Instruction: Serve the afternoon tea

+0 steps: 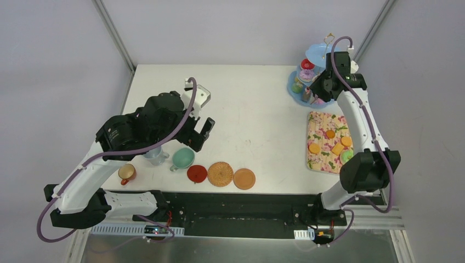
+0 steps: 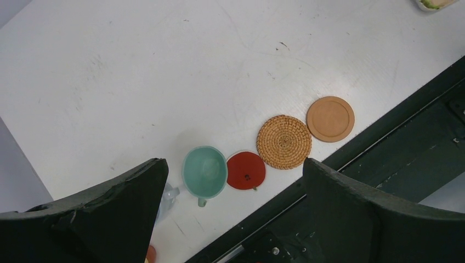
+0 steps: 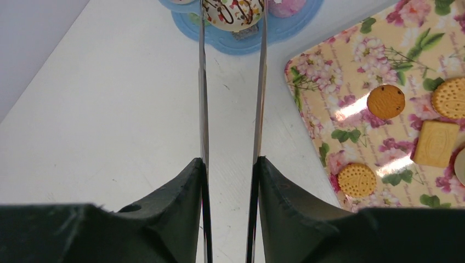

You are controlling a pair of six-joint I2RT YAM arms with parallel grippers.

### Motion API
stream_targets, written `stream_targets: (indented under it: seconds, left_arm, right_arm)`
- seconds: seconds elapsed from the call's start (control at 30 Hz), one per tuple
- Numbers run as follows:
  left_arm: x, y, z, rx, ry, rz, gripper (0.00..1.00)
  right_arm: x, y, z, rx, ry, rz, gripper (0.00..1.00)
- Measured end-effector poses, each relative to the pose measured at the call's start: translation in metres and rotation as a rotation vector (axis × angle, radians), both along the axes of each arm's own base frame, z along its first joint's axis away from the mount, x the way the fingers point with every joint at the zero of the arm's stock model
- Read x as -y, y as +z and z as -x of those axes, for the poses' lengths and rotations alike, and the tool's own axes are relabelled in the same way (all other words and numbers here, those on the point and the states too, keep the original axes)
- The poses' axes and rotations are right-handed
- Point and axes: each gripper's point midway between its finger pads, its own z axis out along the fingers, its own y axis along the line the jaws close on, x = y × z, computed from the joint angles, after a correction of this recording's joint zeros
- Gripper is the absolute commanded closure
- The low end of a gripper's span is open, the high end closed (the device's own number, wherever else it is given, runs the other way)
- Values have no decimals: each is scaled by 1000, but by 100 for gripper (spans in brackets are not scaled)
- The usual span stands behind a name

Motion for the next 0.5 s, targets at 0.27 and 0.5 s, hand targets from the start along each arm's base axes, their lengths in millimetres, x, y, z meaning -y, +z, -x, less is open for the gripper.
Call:
stream_targets:
  seconds: [0.27,0.5]
  left_arm:
    - [-3,1,1,-2,4,-5,0]
    - [-6,2,-1,8,19,-12,0]
  right_arm:
    - [-3,-12,-27,-39,27,15,65]
    - [0,-3,-41,-32,32,44,64]
